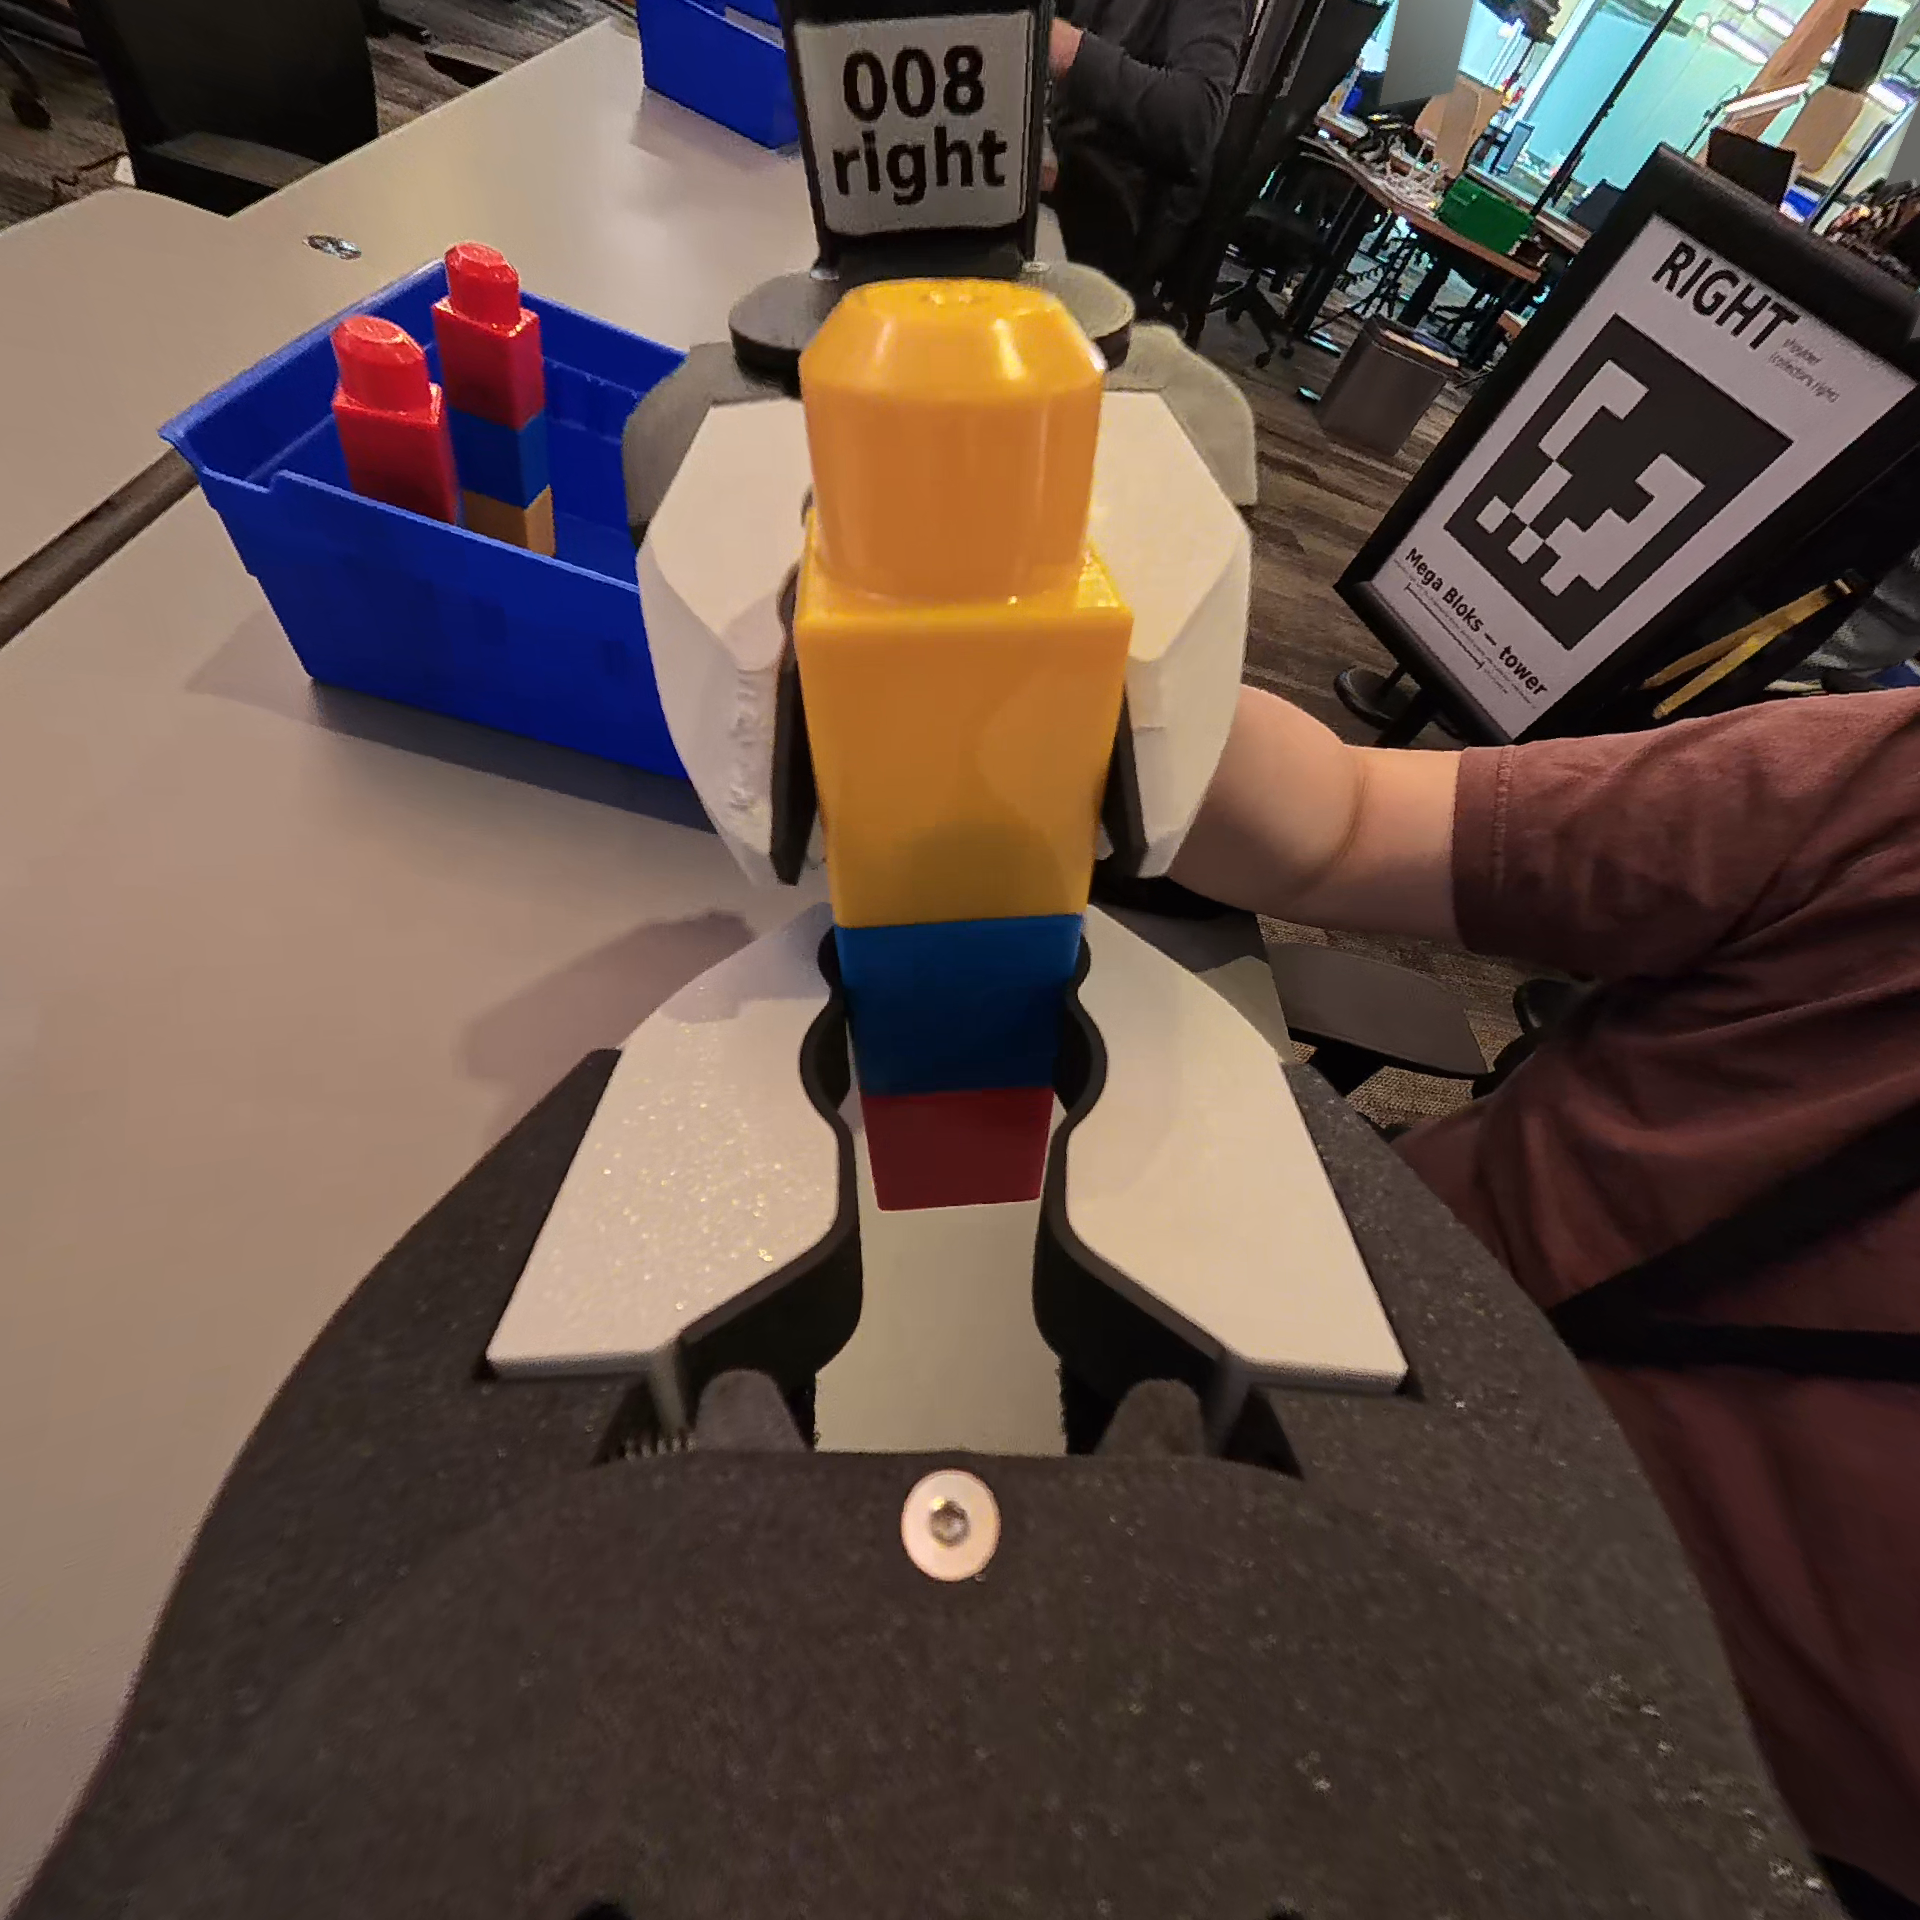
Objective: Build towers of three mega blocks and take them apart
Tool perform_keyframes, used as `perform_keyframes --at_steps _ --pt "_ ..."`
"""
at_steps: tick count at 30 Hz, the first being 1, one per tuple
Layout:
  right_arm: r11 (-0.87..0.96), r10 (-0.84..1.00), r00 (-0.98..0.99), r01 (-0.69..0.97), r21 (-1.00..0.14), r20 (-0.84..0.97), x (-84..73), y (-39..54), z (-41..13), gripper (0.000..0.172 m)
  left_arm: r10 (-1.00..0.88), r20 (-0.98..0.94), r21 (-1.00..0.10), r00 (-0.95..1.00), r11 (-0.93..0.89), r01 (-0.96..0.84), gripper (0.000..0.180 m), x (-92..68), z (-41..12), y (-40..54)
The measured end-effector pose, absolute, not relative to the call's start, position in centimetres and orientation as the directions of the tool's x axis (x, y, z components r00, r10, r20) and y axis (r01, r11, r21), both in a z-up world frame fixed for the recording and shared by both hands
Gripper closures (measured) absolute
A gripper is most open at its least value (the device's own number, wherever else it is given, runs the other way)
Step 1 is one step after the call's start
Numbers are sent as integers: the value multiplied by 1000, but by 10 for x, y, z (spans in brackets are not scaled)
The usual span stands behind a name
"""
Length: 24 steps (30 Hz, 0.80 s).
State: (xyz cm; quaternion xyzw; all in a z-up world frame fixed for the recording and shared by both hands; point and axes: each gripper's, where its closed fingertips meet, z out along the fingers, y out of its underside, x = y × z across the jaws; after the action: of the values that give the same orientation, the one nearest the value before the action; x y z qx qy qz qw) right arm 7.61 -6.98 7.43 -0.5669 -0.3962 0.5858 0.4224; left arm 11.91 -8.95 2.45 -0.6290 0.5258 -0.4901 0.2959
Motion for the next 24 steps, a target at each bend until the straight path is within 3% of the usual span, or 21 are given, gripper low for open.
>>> perform_keyframes --at_steps 7,10,12,15,24 --pt "-325 945 11 -43 -945 -326 73 -68 71 133 -954 299 -881 -24 -266 -390 145 116 21 -88" --pt "-307 952 7 -26 -951 -307 76 -68 73 133 -938 342 -898 -54 -309 -313 144 114 36 -86" --pt "-291 955 41 -50 -956 -293 84 -62 78 111 -936 348 -911 -50 -325 -255 145 102 51 -80" --pt "-311 949 7 -134 -941 -315 98 -61 91 126 -940 341 -920 -22 -328 -216 145 82 62 -74" --pt "-373 928 -27 -42 -927 -372 69 -70 70 120 -924 378 -878 -54 -339 -338 144 95 42 -90"
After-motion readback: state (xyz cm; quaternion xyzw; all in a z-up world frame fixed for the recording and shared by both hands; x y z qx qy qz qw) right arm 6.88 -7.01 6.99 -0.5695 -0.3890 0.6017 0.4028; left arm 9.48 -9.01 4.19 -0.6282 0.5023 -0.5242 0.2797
